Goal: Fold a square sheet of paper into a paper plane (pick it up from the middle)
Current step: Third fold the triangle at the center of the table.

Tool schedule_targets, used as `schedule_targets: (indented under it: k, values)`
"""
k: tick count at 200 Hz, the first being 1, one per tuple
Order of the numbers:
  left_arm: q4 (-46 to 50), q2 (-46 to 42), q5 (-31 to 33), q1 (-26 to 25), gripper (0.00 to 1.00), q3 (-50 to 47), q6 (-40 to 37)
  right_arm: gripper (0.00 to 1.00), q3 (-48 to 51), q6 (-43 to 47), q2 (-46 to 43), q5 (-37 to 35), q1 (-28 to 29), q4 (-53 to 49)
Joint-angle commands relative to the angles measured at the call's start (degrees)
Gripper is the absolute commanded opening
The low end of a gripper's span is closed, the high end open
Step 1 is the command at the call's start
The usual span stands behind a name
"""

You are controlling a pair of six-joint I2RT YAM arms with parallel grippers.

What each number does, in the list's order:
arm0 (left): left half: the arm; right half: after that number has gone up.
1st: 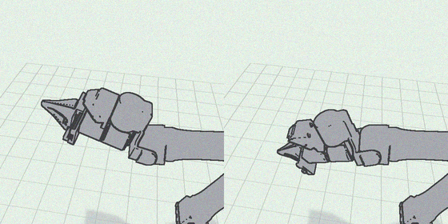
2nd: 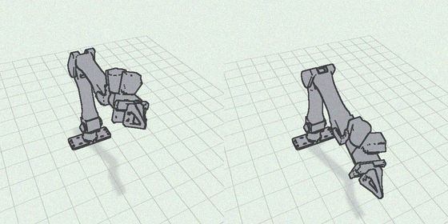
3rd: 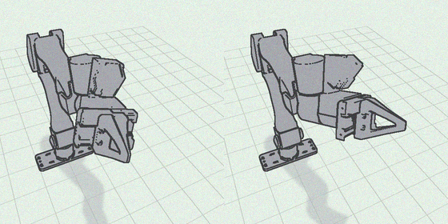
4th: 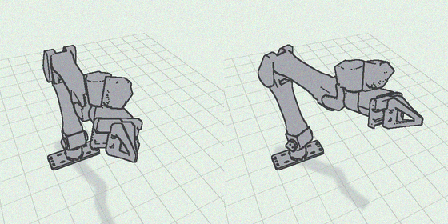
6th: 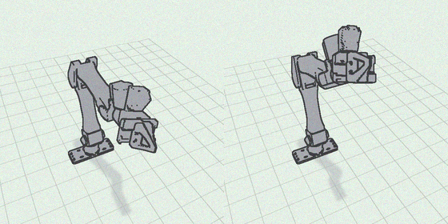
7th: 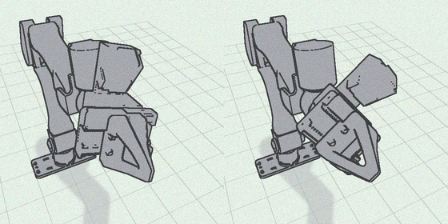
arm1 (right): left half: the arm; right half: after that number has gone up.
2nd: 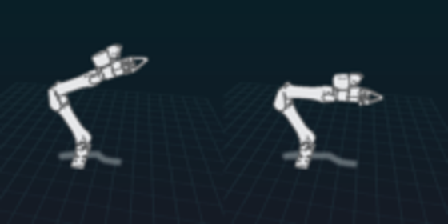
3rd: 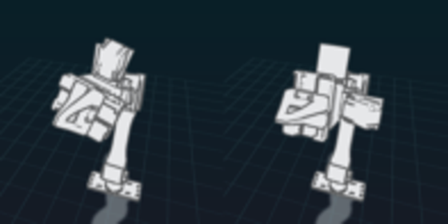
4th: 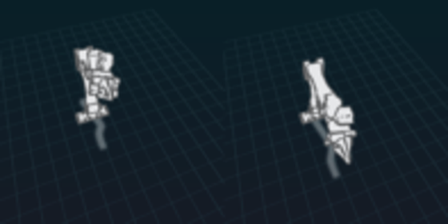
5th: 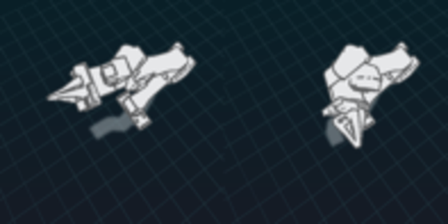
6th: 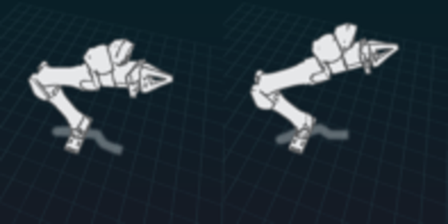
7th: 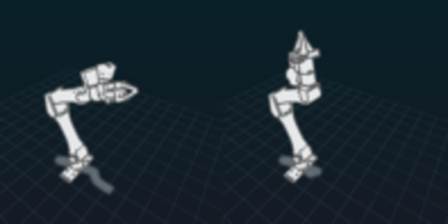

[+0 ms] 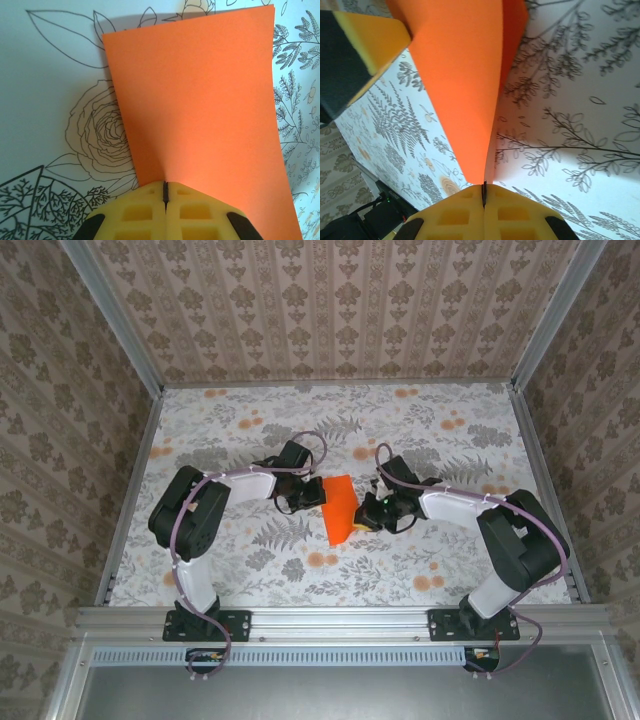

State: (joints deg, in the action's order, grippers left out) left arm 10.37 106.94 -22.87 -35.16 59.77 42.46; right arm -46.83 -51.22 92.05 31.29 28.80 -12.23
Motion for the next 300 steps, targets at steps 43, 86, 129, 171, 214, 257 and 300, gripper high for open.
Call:
schedule_targets:
  k: [43, 86, 129, 171, 214, 257, 300]
  values:
    - [2.5, 2.2, 0.5, 0.1, 0.00, -0.3, -0.4, 0.02, -6.2, -1.3, 5.6, -0.4, 2.3, 1.6]
    - [2.9, 2.1, 0.6, 0.1, 0.00, 0.0, -0.6, 0.04, -8.0, -2.5, 9.2, -1.4, 3.3, 4.6]
    - [3.1, 2.5, 0.6, 0.1, 0.00, 0.0, -0.7, 0.04, -8.2, -4.6, 11.9, -1.6, 3.5, 8.2]
    - [3.0, 2.7, 0.5, 0.1, 0.00, 0.0, -0.7, 0.04, -8.3, -5.2, 12.9, -2.2, 3.5, 9.1]
    - [2.9, 2.7, 0.5, 0.1, 0.00, -0.1, -0.5, 0.04, -8.1, -5.5, 13.5, -2.5, 3.5, 10.0]
    - [2.8, 2.8, 0.4, 0.1, 0.00, -0.3, -0.5, 0.04, -8.2, -5.0, 14.2, -2.1, 3.5, 9.8]
    - [2.6, 2.8, 0.3, 0.0, 0.00, -0.4, -0.4, 0.04, -8.3, -4.5, 14.8, -1.9, 3.6, 9.7]
